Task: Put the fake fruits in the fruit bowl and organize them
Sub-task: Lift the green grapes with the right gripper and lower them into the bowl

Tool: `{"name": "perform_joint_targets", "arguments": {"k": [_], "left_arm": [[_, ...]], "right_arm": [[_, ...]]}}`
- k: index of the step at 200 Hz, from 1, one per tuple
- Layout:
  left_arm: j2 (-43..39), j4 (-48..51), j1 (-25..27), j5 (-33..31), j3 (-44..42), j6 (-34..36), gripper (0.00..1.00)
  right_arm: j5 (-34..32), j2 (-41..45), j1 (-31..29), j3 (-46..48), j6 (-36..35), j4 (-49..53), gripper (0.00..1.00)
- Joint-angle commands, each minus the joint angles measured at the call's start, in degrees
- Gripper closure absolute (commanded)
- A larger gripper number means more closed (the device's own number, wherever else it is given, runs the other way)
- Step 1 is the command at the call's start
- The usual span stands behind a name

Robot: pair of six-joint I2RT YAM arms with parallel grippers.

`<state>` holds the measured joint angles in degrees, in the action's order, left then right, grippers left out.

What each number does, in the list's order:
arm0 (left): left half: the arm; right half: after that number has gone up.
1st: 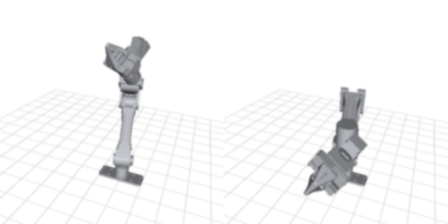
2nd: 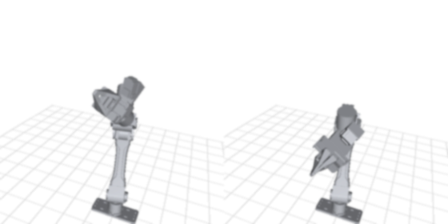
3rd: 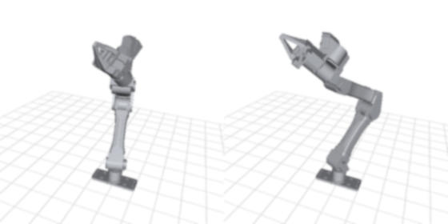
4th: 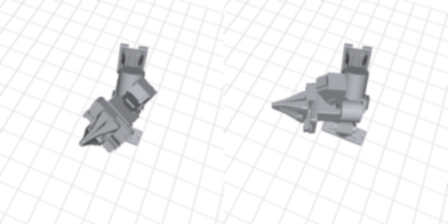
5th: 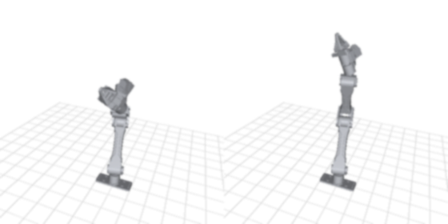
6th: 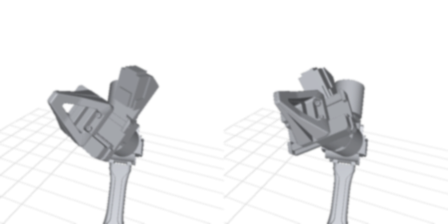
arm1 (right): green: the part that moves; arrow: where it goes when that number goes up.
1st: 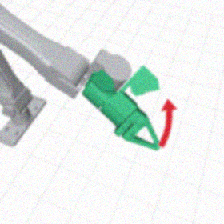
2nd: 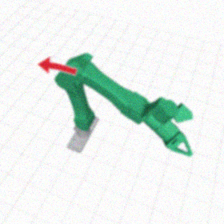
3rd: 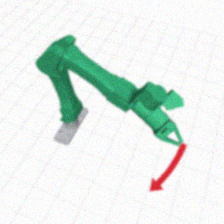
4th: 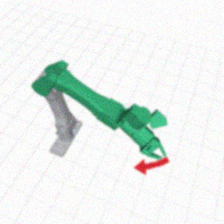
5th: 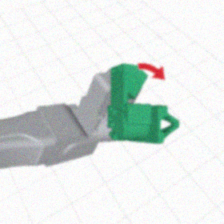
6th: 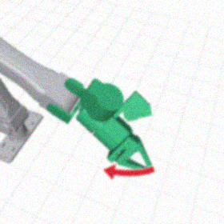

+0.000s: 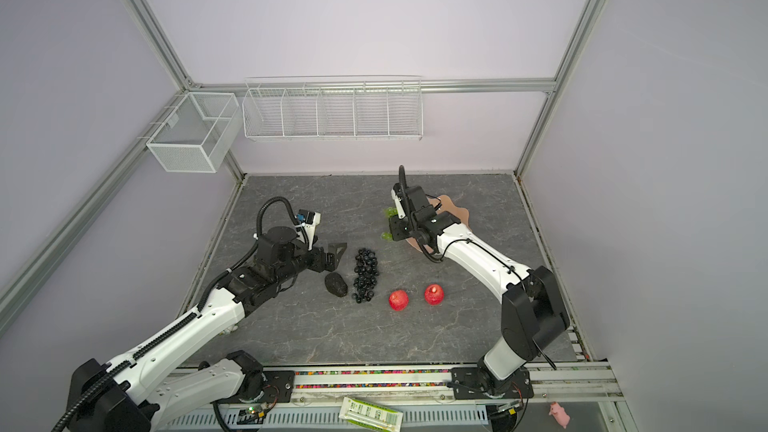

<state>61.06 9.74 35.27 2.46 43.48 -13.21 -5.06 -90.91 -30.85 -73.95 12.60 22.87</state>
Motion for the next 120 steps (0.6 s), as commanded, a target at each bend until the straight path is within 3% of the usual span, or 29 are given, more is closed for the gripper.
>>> {"name": "perform_joint_targets", "arguments": {"k": [1, 27, 55, 120], "left_arm": [[1.71, -5.47, 0.15, 4.75, 1.12, -1.78, 0.01], [5.03, -10.68, 0.41, 7.63, 1.82, -3.78, 0.01], [10.02, -9.58, 1.76, 9.5, 6.56, -4.43, 0.0], [12.7, -9.76, 3.32, 8.06, 7.5, -4.52, 0.01]], "right_arm": [[1.62, 0.43, 4.9, -0.13, -1.37, 1.52, 0.67], [2.61, -2.79, 8.94, -1.34, -2.65, 0.51, 0.67], [3.88, -7.9, 12.1, -2.27, -2.98, -0.14, 0.69], [0.98, -12.23, 12.5, 1.28, -2.9, -3.04, 0.66]]}}
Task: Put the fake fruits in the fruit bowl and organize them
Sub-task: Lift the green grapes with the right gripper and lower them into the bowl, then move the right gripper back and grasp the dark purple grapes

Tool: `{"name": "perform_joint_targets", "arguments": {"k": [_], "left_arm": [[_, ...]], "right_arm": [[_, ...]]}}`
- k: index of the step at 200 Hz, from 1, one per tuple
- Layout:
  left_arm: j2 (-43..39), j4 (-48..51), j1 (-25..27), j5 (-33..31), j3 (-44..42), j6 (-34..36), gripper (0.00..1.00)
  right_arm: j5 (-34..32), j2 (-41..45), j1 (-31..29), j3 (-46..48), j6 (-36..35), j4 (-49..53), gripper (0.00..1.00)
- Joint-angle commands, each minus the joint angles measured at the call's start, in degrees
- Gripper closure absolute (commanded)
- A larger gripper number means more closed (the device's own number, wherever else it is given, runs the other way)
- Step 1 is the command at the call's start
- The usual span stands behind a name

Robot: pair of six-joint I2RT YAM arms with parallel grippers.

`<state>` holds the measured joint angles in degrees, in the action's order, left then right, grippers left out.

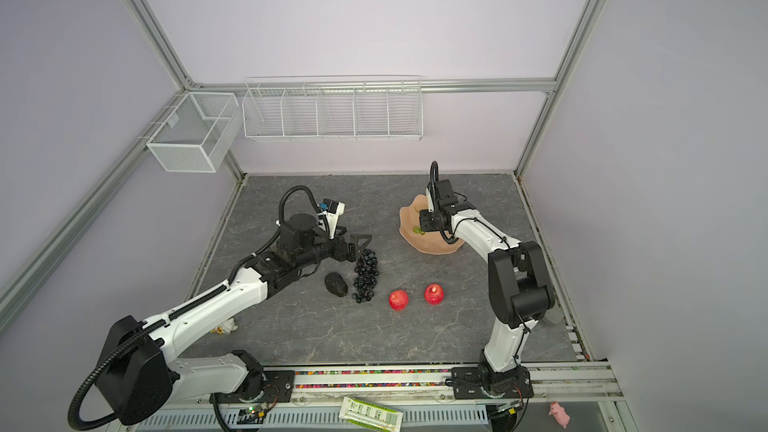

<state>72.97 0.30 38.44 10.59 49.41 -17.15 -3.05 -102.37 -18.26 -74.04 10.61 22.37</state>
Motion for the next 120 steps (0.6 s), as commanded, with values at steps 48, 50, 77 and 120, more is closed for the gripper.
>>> {"name": "perform_joint_targets", "arguments": {"k": [48, 50, 77, 120], "left_arm": [[-0.16, 0.14, 0.16, -0.83, 1.15, -0.04, 0.01], [-0.25, 0.1, 0.15, -0.79, 1.11, -0.13, 0.01], [-0.84, 0.32, 0.15, -1.14, 0.69, -0.26, 0.01], [-3.54, 5.9, 0.15, -4.68, 1.18, -0.42, 0.01]], "right_arm": [[-2.51, -2.83, -0.09, 1.81, -1.28, -1.89, 0.51], [-2.47, -2.9, -0.08, 1.8, -1.36, -1.89, 0.5], [-2.91, -2.78, -0.09, 1.73, -1.69, -1.74, 0.43], [-5.68, 2.94, -1.86, 2.1, -3.26, -1.37, 0.23]]}}
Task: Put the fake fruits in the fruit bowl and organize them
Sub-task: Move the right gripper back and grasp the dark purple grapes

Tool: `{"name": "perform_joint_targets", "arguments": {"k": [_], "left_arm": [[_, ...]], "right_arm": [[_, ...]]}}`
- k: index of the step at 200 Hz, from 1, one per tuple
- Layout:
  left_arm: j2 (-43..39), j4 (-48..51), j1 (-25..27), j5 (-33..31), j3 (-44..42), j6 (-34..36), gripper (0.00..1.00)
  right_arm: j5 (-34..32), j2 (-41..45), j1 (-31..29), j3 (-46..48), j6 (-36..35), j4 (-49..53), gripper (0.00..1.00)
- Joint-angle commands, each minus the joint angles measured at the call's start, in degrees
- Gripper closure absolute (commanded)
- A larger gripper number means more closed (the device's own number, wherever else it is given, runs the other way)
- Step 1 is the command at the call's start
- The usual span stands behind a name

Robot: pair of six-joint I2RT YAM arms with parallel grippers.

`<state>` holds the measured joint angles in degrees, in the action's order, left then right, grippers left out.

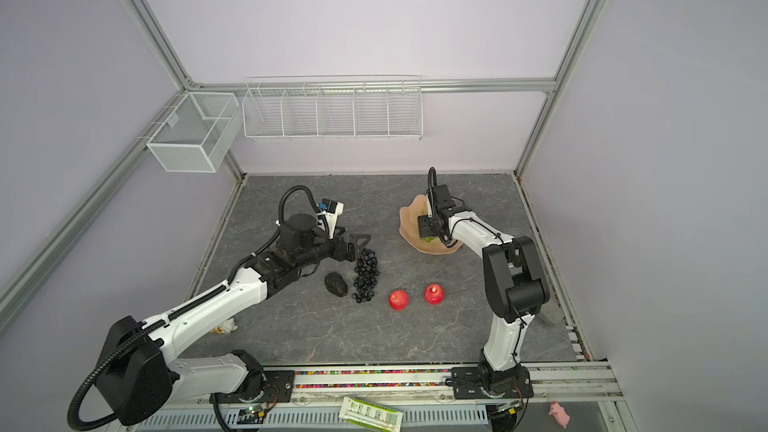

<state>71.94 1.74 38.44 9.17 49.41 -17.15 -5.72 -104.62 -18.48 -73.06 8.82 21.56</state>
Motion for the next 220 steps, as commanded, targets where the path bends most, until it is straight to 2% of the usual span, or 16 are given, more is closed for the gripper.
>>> {"name": "perform_joint_targets", "arguments": {"k": [1, 16, 30, 39, 50, 71, 107, 155, 220], "left_arm": [[-2.6, 4.83, 0.15, -3.44, 1.16, -0.47, 0.01], [-4.29, 9.41, 0.07, -7.57, 0.46, -2.42, 0.01], [-5.68, 13.32, -0.35, -9.38, -0.58, -4.05, 0.01], [-6.47, 15.74, -0.7, -9.34, -1.0, -4.57, 0.01], [-7.52, 19.57, -1.11, -9.18, -0.69, -5.76, 0.01], [-9.81, 25.29, -2.04, -6.13, -0.3, -8.2, 0.01], [-14.52, 26.41, -2.44, -0.48, -3.61, -8.57, 0.01], [-15.16, 28.2, -2.49, -2.28, -3.9, -8.67, 0.01], [-17.53, 26.27, -2.51, -5.18, -6.11, -9.96, 0.01]], "right_arm": [[-3.31, 5.42, -1.77, 1.14, -1.58, -0.56, 0.22], [-7.88, 8.8, -5.57, 1.59, -2.48, -0.45, 0.13], [-8.54, 11.13, -9.56, 1.43, -1.44, 0.12, 0.1], [-6.39, 12.03, -11.97, 1.83, 0.35, 0.0, 0.1], [-0.73, 12.19, -14.15, 2.81, 3.24, -0.94, 0.1], [7.29, 11.16, -18.3, 6.03, 8.37, -3.85, 0.1], [10.11, 8.22, -24.39, 10.08, 11.61, -7.85, 0.09], [9.54, 4.48, -27.08, 8.55, 12.56, -8.14, 0.06], [9.06, -3.04, -28.96, 4.61, 13.58, -5.12, 0.09]]}}
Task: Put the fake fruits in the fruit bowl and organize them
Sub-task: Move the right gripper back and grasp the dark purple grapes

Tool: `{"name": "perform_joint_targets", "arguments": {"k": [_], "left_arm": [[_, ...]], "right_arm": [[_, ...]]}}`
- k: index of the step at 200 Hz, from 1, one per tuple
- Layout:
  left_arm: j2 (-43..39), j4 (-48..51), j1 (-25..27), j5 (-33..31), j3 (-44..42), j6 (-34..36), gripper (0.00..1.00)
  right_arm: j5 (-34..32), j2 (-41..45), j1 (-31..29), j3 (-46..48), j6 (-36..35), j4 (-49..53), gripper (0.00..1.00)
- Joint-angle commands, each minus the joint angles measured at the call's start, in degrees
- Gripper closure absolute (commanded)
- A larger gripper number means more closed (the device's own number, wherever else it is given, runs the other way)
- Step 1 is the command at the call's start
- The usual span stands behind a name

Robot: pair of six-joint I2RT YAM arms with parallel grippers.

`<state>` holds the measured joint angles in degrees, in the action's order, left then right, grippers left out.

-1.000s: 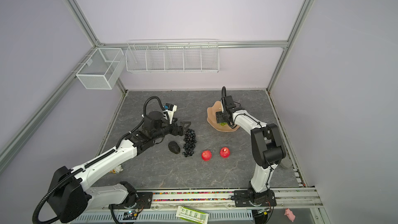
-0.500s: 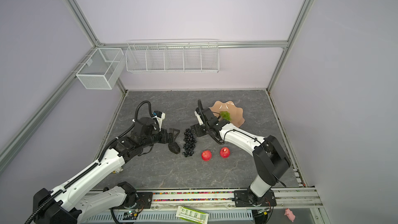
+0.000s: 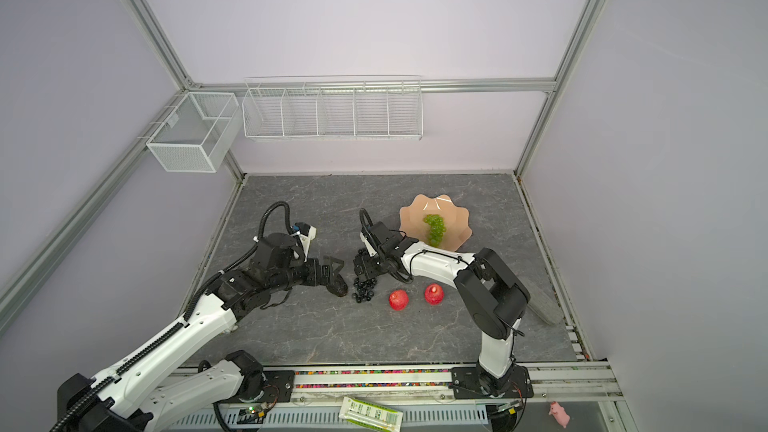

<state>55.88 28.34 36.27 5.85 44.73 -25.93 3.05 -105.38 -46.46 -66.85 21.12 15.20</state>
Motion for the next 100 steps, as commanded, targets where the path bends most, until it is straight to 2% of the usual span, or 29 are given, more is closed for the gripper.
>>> {"name": "perform_joint_targets", "arguments": {"k": [1, 9, 46, 71, 100], "left_arm": [[-1.47, -0.4, -0.34, -1.83, -1.5, -1.2, 0.01], [-1.47, -0.77, -0.41, -1.8, -1.81, -1.55, 0.01], [-1.69, -2.11, -0.37, -2.39, -2.76, -1.6, 0.01], [-1.37, -3.45, -0.59, -3.13, -3.2, -1.57, 0.01], [-1.39, -5.62, -0.56, -2.63, -4.25, -2.47, 0.01]], "right_arm": [[0.25, -2.37, -0.99, -1.65, 1.24, 1.32, 0.09], [0.0, -3.01, -1.14, -2.33, 0.97, 2.04, 0.1], [-1.97, -4.66, -1.21, -4.38, -0.08, 4.15, 0.29], [-2.65, -5.97, -0.94, -6.04, -0.79, 5.26, 0.46], [-2.36, -4.74, 0.46, -6.62, -2.69, 5.53, 0.59]]}}
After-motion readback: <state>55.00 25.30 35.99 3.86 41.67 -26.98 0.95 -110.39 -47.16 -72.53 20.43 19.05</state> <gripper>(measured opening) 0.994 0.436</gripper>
